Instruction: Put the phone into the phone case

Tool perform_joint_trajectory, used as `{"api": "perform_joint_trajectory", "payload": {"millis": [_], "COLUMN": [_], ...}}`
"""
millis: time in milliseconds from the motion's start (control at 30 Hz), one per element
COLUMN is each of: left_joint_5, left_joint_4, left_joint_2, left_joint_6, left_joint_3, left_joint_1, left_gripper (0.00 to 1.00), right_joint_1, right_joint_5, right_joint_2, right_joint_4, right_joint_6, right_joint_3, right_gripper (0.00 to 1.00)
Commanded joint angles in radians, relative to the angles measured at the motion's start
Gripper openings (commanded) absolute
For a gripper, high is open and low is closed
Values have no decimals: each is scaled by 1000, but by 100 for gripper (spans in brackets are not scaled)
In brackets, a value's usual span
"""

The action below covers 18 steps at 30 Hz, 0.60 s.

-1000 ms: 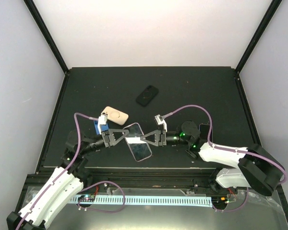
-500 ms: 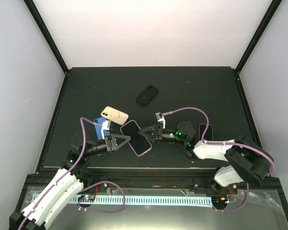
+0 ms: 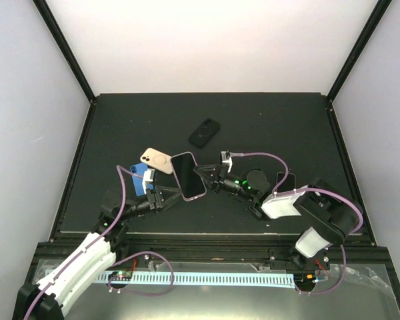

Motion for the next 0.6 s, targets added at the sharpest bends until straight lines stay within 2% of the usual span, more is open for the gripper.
{"api": "perform_joint_trajectory", "payload": {"millis": [0,300,567], "left_joint_5": [10,11,0], "left_joint_4": [90,37,-30], "left_joint_2": [-2,24,51], "left_joint_6": [-35,19,85], "left_joint_3": [23,55,96], "left_joint_1": [0,-1,0], "left_gripper": [57,52,31], "right_joint_1": [-5,-4,-4], "right_joint_5": [90,115,120], "right_joint_2": [11,26,29], "right_joint_4": [123,88,64], "right_joint_6": [25,15,3], "right_joint_3": [52,56,30], "right_gripper": [13,13,13]}}
